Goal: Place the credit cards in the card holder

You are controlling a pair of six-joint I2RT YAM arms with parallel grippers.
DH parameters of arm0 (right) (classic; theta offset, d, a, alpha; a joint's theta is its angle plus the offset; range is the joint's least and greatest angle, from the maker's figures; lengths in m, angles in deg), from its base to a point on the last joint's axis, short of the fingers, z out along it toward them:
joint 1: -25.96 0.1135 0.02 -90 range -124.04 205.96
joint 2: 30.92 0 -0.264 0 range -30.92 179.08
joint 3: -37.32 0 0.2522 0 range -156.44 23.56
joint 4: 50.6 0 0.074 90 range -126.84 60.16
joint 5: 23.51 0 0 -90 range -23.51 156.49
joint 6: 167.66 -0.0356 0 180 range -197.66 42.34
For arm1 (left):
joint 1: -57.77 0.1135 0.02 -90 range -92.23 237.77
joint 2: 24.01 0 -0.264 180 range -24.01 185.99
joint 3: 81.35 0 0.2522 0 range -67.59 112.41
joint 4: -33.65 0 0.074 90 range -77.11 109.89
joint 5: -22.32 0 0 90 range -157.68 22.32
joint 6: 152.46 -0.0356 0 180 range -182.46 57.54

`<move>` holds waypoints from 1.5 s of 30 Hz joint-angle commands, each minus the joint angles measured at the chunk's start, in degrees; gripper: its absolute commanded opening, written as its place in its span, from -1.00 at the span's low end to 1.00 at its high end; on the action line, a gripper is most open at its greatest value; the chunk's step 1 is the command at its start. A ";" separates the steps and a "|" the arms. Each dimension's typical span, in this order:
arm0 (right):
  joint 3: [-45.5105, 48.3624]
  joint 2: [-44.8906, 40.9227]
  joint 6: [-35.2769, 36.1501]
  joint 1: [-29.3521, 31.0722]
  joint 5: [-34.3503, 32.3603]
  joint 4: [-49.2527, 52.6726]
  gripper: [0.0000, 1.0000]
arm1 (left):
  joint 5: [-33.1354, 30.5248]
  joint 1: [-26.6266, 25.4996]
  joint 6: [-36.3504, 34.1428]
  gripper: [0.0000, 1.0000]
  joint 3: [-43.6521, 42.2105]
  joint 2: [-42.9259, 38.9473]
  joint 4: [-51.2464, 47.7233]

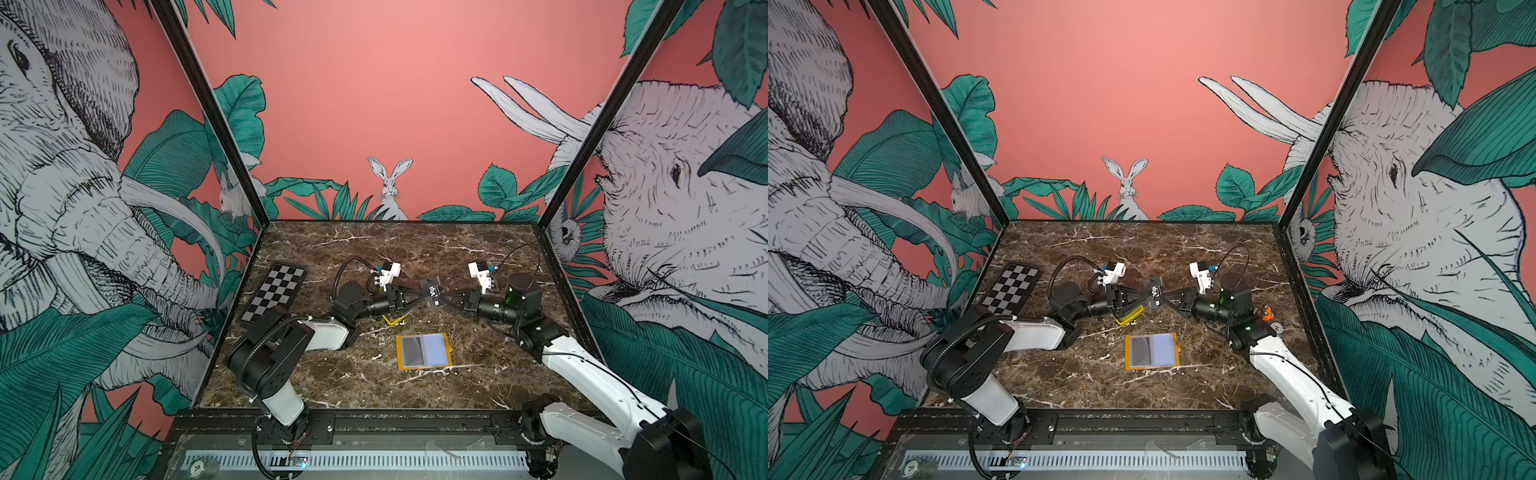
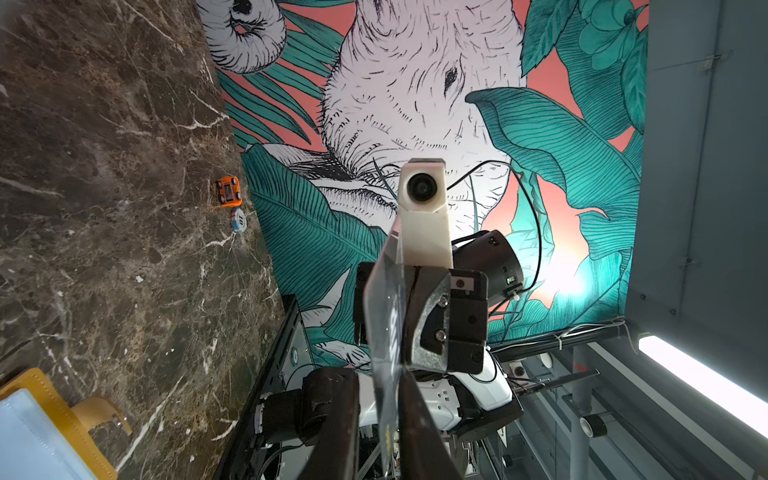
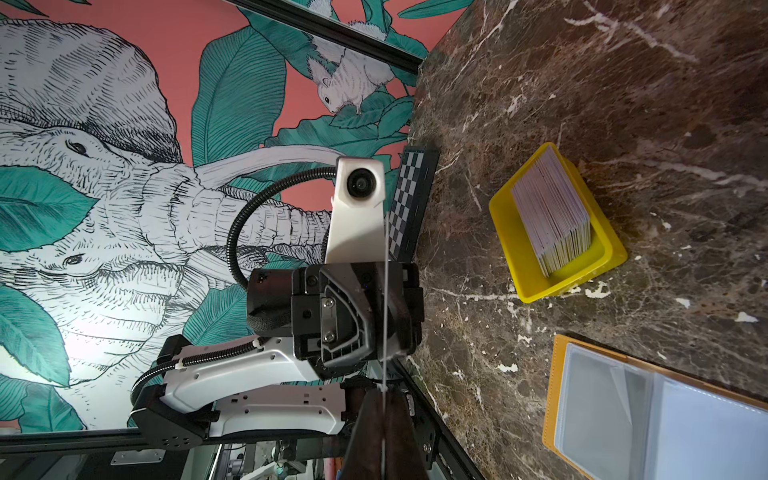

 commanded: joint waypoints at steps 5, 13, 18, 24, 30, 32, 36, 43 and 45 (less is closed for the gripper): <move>0.96 0.63 -0.93 0.37 0.16 -4.73 -0.88 | 0.32 -0.23 -0.47 -0.84 1.82 -2.30 1.40; 1.35 -1.10 3.23 1.41 -6.17 -2.11 -0.51 | -0.03 -0.16 -12.12 -0.96 3.48 -6.89 -16.80; -0.38 -5.26 14.66 4.82 -18.84 12.98 -0.44 | -0.97 0.12 -24.96 -1.00 6.97 -11.96 -37.41; -3.92 -6.28 24.99 12.31 -36.91 26.40 -0.42 | 0.04 0.56 -29.29 -0.95 7.08 -13.69 -43.67; -5.52 -4.52 28.36 17.59 -47.18 31.03 -0.42 | -1.15 0.43 -31.84 -0.90 4.98 -14.63 -47.48; -4.81 -3.89 29.39 18.65 -49.60 31.08 -0.43 | -2.30 0.38 -33.30 -0.91 3.76 -15.32 -48.98; -2.83 -3.55 29.59 19.77 -51.60 32.24 -0.45 | -4.85 -0.33 -34.22 -0.92 0.64 -16.17 -49.98; 3.19 -4.73 28.18 20.59 -49.88 32.21 -0.46 | -5.45 -1.50 -34.94 -0.93 -4.20 -14.74 -49.16; 4.49 -5.06 27.84 20.61 -47.63 31.98 -0.47 | -4.98 -2.11 -33.84 -0.93 -5.12 -13.85 -47.21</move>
